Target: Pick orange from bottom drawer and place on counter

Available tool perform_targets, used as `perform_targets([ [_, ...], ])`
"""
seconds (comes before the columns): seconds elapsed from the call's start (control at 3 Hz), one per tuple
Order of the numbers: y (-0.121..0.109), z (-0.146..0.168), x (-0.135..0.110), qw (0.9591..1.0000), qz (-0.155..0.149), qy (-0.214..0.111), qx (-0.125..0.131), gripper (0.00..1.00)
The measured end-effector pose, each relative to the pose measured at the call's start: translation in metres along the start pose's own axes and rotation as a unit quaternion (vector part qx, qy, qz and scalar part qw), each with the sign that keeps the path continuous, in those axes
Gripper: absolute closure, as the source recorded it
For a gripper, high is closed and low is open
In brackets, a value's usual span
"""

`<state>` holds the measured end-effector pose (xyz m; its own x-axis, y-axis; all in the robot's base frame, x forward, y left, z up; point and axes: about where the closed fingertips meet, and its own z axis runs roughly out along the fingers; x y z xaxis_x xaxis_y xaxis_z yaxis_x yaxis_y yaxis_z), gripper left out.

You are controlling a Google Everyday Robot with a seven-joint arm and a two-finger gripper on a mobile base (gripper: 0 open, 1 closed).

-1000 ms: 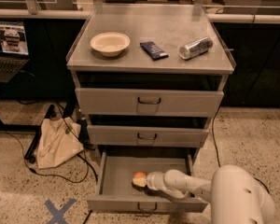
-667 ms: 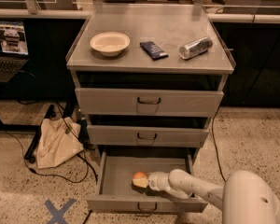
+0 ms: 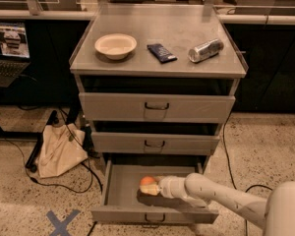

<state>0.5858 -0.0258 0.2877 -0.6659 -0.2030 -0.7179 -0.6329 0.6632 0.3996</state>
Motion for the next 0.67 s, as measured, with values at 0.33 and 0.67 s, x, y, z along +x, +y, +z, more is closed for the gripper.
perform_targets([
  [0.33,0.0300,-0.0355,-0.0441,0.9992,-0.037,-0.018,-0.001,1.00],
  [0.67,0.0333,-0.0393,-0.0488,0.9989,-0.042,-0.019,-0.001,1.00],
])
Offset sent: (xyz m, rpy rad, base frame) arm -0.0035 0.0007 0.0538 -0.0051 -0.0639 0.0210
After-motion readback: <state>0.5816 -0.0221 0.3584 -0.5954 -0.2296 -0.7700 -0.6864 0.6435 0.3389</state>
